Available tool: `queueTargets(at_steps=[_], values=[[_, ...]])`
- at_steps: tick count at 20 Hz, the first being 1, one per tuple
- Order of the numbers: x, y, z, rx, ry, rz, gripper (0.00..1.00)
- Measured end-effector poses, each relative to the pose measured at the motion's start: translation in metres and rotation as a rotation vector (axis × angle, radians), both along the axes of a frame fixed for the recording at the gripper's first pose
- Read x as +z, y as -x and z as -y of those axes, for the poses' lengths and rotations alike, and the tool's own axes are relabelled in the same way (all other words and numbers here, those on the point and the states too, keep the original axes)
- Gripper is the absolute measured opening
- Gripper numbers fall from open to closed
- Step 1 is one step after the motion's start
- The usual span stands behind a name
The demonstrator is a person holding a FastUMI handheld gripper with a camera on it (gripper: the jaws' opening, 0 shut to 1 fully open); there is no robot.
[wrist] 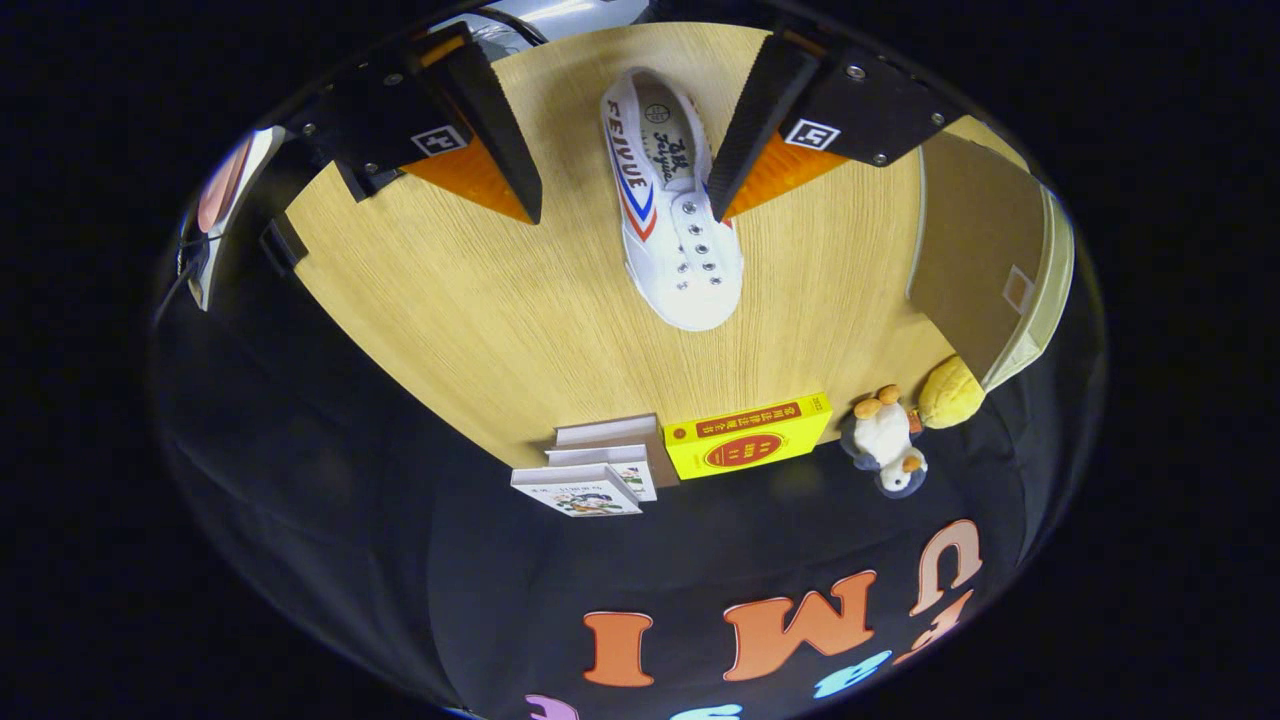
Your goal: Open the storage box then place both shoes into the box .Put the left shoe in first, then the right shoe, with the right side of both shoes facing outward in a uniform manner.
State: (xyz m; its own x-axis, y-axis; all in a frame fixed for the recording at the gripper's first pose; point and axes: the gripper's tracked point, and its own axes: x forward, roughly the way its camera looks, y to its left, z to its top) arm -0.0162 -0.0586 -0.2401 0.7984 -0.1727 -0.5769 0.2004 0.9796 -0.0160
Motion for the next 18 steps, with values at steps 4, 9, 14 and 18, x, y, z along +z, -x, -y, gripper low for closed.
queueTargets(at_steps=[4,9,14,18], values=[[-0.021,-0.003,0.007,0.016,0.0,-0.052,0.99],[-0.04,-0.012,0.005,0.072,-0.005,-0.102,0.92],[-0.056,-0.019,-0.011,0.159,-0.048,-0.165,0.57],[-0.057,-0.019,-0.012,0.222,-0.053,-0.187,0.39]])
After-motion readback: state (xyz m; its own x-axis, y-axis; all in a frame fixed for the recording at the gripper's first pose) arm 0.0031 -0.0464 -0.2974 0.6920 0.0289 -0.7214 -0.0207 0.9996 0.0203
